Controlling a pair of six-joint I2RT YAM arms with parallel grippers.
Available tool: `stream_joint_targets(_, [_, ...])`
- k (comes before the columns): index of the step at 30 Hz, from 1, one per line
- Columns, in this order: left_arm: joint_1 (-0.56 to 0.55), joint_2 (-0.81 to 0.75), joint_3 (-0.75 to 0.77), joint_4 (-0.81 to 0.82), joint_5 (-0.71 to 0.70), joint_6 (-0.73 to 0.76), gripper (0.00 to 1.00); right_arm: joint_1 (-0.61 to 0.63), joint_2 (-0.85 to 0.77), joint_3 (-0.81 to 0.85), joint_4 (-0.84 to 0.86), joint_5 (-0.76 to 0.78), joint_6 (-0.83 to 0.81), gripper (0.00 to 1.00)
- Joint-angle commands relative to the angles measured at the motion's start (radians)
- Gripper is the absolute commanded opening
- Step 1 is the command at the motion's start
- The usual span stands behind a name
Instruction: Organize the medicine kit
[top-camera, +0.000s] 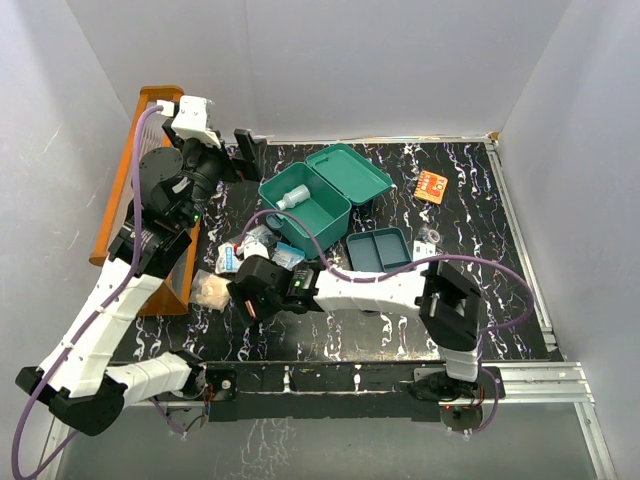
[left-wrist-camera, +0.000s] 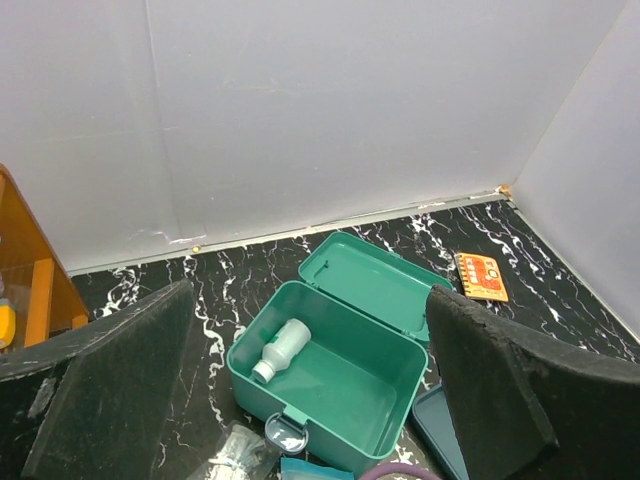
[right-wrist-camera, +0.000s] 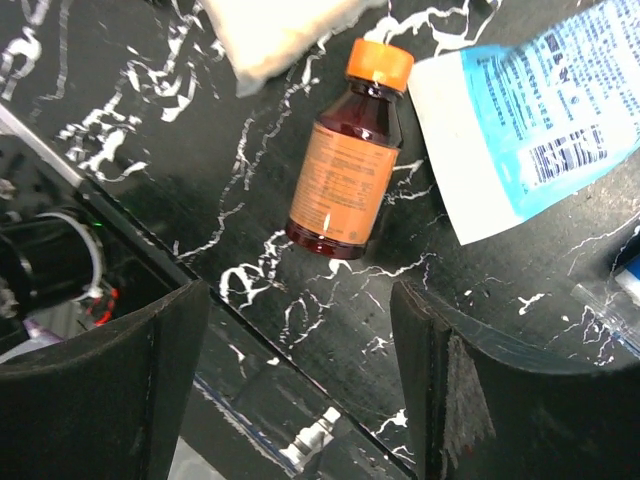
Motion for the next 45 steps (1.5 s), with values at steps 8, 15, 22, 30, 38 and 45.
stream_joint_targets(8, [0.003, -0.023, -0.01, 0.04, -0.019, 0.0, 0.99, 0.001, 0.173, 0.17, -0.071, 0.002, -0.06, 0.65])
stream_joint_targets(15, [0.003, -0.016, -0.01, 0.038, -0.026, -0.01, 0.99, 0.001, 0.214, 0.177, -0.084, 0.099, -0.049, 0.62])
stream_joint_targets(22, [0.003, -0.005, 0.008, 0.016, 0.0, -0.003, 0.99, 0.001, 0.227, 0.144, -0.053, 0.081, -0.096, 0.56])
stream_joint_targets(30, [0.003, 0.018, 0.022, -0.009, 0.012, -0.001, 0.99, 0.001, 0.251, 0.143, -0.026, 0.06, -0.136, 0.59])
stream_joint_targets(38, [0.003, 0.033, 0.036, -0.023, -0.002, -0.003, 0.99, 0.001, 0.255, 0.129, 0.004, 0.057, -0.16, 0.54])
stream_joint_targets(45, [0.002, 0.04, 0.047, -0.034, -0.02, -0.004, 0.99, -0.002, 0.187, 0.071, 0.048, 0.088, -0.223, 0.37])
